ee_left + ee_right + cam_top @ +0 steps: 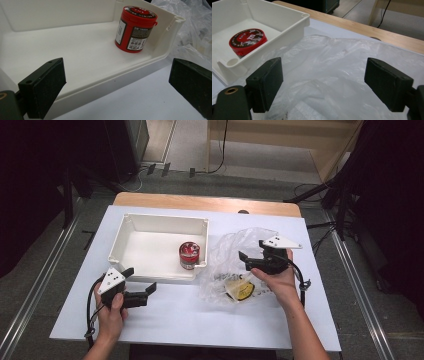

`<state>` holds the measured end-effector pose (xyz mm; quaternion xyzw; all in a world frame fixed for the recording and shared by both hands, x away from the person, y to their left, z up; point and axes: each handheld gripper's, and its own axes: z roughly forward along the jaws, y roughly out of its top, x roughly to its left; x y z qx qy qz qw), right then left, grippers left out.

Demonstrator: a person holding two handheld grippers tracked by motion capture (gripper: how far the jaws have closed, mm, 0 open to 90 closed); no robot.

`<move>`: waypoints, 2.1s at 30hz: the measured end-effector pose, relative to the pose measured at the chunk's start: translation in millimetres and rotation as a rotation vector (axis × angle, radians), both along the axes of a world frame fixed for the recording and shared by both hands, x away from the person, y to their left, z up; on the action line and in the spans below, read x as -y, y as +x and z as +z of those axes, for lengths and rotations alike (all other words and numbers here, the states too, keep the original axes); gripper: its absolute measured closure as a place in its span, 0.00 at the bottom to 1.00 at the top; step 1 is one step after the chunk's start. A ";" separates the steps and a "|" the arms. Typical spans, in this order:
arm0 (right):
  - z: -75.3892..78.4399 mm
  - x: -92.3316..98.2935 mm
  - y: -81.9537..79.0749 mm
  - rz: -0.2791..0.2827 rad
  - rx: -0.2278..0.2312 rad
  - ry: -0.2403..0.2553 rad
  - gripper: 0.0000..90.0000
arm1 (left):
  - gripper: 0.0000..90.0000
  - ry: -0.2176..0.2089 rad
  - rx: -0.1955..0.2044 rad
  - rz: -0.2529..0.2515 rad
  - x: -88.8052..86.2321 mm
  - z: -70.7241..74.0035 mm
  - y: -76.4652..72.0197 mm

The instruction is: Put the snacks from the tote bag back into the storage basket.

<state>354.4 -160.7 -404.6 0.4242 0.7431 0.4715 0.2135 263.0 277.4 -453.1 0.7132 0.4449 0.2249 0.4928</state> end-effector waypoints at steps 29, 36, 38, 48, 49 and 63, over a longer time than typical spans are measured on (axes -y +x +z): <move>-11.3 67.4 -41.0 -0.083 0.016 0.030 0.18 | 0.01 0.000 0.007 0.013 -1.8 2.0 -3.3; -14.6 83.1 -50.0 -0.116 0.029 0.041 0.18 | 0.01 -0.006 0.009 0.015 -3.1 2.8 -4.0; -15.7 88.0 -51.7 -0.131 0.034 0.044 0.18 | 0.01 -0.005 0.010 0.016 -3.6 3.0 -4.1; -24.4 109.3 -61.1 -0.185 0.040 0.045 0.18 | 0.01 -0.004 0.006 0.018 -5.5 2.4 -3.6; -25.6 111.6 -62.4 -0.190 0.041 0.044 0.18 | 0.01 -0.004 0.005 0.018 -5.7 2.5 -3.7; -42.2 136.1 -79.1 -0.229 0.021 0.020 0.18 | 0.01 -0.016 0.005 0.042 -13.7 1.8 -3.0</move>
